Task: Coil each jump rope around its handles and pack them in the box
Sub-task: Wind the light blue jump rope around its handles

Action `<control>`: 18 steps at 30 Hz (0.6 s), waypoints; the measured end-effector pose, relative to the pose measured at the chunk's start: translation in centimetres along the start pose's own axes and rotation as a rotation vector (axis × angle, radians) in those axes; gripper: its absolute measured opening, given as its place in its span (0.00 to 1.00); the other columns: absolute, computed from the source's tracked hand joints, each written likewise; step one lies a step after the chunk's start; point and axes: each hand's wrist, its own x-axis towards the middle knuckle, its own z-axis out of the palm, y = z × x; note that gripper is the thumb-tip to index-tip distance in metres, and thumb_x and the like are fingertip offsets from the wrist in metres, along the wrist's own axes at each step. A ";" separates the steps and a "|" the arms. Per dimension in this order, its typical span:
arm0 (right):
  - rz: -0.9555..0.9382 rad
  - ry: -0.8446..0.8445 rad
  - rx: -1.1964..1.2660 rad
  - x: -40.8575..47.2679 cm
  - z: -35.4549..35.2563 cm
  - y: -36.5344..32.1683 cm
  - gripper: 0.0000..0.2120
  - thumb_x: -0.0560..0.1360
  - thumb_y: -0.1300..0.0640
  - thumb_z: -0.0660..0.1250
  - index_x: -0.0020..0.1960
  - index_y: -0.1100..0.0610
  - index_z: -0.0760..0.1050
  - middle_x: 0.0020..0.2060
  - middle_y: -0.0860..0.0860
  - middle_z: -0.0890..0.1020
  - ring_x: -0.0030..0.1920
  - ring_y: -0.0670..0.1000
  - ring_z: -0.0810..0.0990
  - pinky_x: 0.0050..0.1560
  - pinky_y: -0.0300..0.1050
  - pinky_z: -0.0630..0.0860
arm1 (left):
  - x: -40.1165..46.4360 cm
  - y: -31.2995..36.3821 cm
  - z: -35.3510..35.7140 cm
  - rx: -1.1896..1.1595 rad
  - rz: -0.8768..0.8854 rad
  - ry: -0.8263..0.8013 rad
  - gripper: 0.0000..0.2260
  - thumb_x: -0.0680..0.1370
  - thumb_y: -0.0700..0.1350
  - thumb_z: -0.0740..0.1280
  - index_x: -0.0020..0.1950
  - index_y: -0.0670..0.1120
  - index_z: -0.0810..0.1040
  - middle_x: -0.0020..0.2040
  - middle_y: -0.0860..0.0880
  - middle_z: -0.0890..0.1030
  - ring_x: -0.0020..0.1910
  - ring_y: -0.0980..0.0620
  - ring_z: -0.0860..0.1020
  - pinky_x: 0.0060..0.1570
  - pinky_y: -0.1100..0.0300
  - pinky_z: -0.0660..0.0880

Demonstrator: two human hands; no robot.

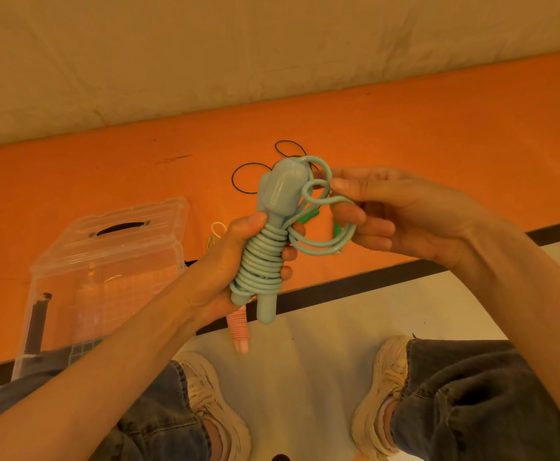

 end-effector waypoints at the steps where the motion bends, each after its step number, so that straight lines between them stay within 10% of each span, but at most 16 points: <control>1: 0.009 -0.009 0.003 0.1 0.0 0.0 0.04 0.72 0.57 0.66 0.44 0.55 0.79 0.28 0.50 0.73 0.20 0.42 0.64 0.20 0.34 0.64 | 0.0 -0.1 0.0 -0.021 -0.002 -0.012 0.21 0.63 0.58 0.78 0.48 0.45 0.83 0.41 0.49 0.79 0.33 0.56 0.76 0.35 0.62 0.77; 11: -0.025 0.243 -0.260 -0.4 0.7 -0.4 0.14 0.69 0.58 0.67 0.53 0.61 0.81 0.26 0.51 0.73 0.22 0.45 0.62 0.20 0.36 0.66 | 0.3 -0.3 -0.1 0.009 -0.039 0.031 0.27 0.59 0.59 0.79 0.48 0.43 0.80 0.36 0.49 0.79 0.32 0.56 0.76 0.33 0.62 0.76; 18: -0.030 0.231 -0.264 -0.4 0.7 -0.2 0.08 0.65 0.50 0.69 0.38 0.54 0.82 0.24 0.49 0.71 0.20 0.44 0.62 0.19 0.36 0.64 | 0.4 -0.6 0.1 -0.033 -0.063 0.008 0.24 0.58 0.58 0.80 0.46 0.44 0.83 0.38 0.48 0.78 0.32 0.56 0.76 0.32 0.62 0.76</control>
